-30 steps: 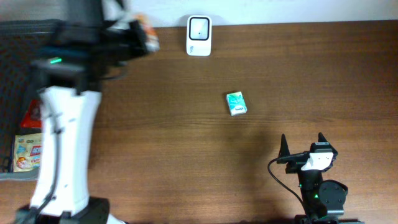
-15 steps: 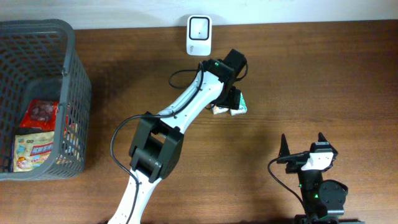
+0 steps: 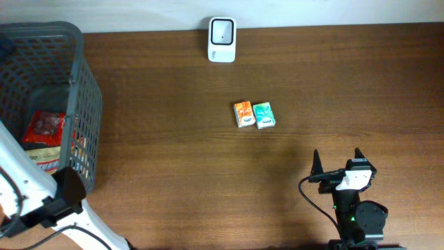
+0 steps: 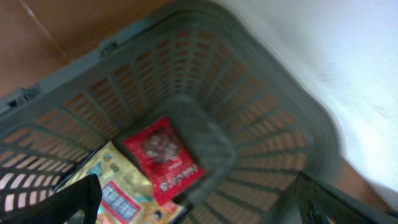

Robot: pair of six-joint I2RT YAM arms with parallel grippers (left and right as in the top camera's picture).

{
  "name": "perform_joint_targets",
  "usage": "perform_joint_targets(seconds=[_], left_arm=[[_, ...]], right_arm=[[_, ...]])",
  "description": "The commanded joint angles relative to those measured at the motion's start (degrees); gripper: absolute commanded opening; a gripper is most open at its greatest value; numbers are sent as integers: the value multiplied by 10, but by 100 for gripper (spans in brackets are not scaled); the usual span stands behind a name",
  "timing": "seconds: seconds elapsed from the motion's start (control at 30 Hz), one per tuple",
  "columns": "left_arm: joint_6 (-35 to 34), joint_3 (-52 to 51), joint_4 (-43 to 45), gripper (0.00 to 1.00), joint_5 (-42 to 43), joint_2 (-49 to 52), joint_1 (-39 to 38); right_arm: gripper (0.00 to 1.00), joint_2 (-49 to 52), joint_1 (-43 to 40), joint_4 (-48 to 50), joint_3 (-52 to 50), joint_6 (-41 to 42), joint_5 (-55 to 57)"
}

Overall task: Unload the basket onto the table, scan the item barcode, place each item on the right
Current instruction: 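Grasp the red snack bag in the basket with the left gripper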

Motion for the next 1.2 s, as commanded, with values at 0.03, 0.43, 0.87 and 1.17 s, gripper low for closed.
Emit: perform_joint_targets(seconds=[0.03, 0.43, 0.87, 1.17], left_arm=[[4, -295, 133, 91, -4, 1, 20], [49, -765, 541, 62, -54, 4, 0], [49, -580, 393, 0, 8, -114, 0], [50, -539, 400, 0, 390, -349, -110]], right_arm=[[99, -4, -3, -3, -3, -3, -5], [99, -4, -3, -3, -3, -3, -5], [99, -4, -3, -3, -3, -3, -5], [99, -4, -3, -3, -3, -3, -5]])
